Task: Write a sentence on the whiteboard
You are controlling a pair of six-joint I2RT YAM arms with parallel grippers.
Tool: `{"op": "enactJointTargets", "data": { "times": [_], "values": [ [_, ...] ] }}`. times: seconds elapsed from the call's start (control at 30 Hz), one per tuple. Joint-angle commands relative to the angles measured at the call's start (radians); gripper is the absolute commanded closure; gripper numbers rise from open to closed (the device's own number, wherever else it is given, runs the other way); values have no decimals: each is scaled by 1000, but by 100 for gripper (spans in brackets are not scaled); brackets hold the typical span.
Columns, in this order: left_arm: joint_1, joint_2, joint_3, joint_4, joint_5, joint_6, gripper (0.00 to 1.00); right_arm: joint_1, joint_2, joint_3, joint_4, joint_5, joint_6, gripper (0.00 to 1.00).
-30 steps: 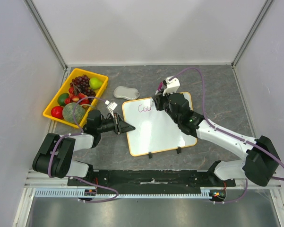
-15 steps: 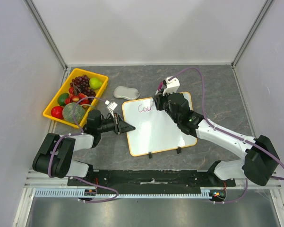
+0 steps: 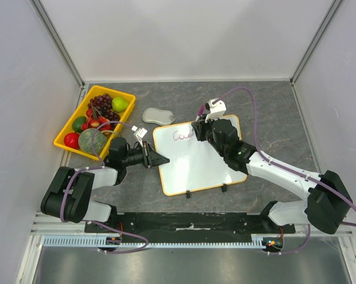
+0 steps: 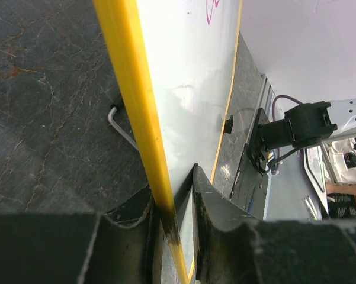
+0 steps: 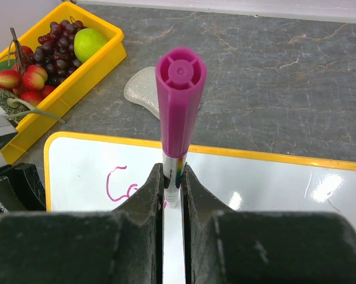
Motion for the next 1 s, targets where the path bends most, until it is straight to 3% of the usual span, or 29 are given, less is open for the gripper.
{"op": "enactJointTargets", "data": {
  "times": [0.0, 0.97],
  "values": [
    [-17, 12, 6, -23, -15, 105, 98, -9, -22, -28, -10, 2, 4, 100],
    [-15, 12, 8, -23, -17, 105, 98, -44, 12, 53, 30, 37, 8, 100]
  ]
}}
